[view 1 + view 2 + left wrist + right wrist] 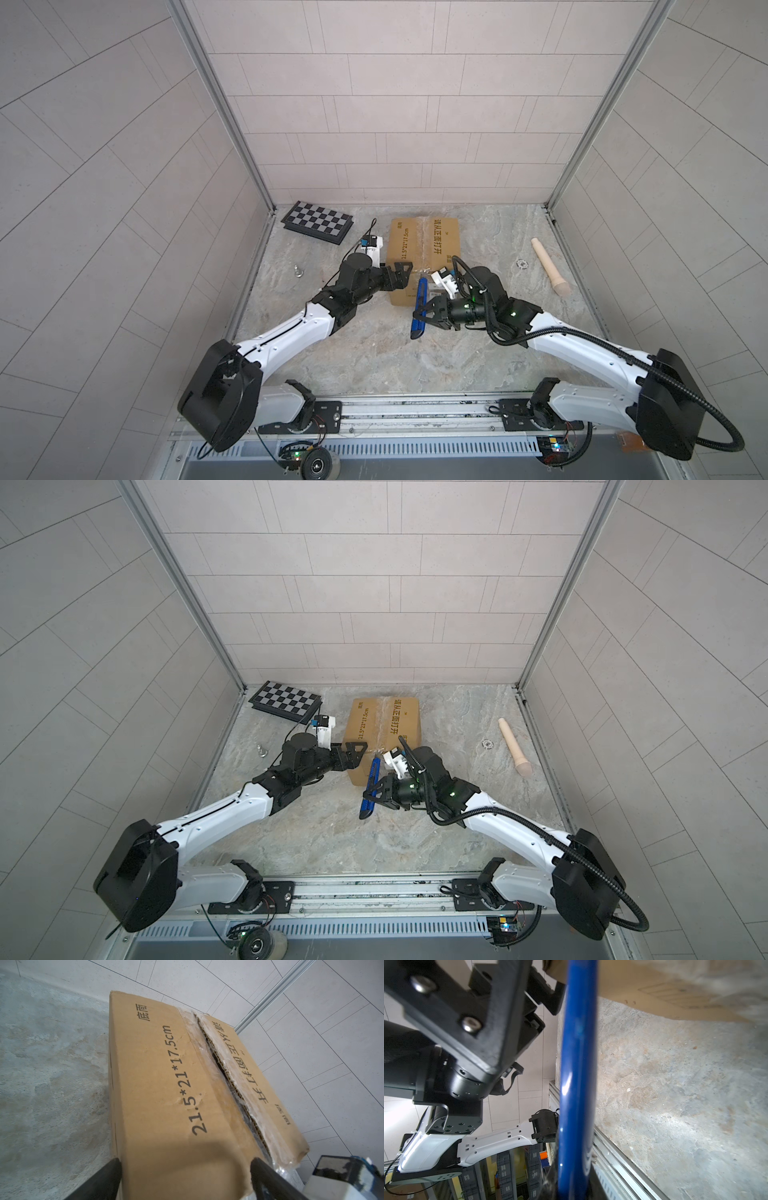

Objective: Unpack the express box
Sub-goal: 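Press the knife into the seam near the left gripper while it holds the box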

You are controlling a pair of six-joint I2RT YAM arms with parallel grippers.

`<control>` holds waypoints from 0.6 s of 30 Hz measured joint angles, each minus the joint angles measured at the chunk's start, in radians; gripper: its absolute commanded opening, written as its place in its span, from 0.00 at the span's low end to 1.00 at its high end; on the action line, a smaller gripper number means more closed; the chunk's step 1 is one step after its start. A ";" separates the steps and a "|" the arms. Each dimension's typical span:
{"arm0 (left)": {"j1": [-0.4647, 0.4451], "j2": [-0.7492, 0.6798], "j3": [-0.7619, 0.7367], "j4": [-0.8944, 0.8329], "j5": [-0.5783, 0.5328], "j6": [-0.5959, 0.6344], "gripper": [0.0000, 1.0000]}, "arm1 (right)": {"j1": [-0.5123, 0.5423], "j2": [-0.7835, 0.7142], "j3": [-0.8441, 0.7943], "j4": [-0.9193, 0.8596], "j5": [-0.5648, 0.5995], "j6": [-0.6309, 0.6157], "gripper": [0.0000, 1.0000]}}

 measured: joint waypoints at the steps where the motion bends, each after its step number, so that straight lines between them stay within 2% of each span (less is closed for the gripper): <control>1: -0.001 0.000 0.000 0.002 0.002 -0.002 1.00 | 0.002 0.000 0.001 0.000 0.002 -0.002 0.00; 12: -0.002 -0.015 -0.019 -0.005 -0.021 -0.020 1.00 | 0.018 0.077 -0.035 0.109 -0.003 -0.006 0.00; 18: -0.002 -0.033 -0.026 -0.006 -0.026 -0.027 1.00 | 0.017 0.077 -0.028 0.067 0.001 -0.021 0.00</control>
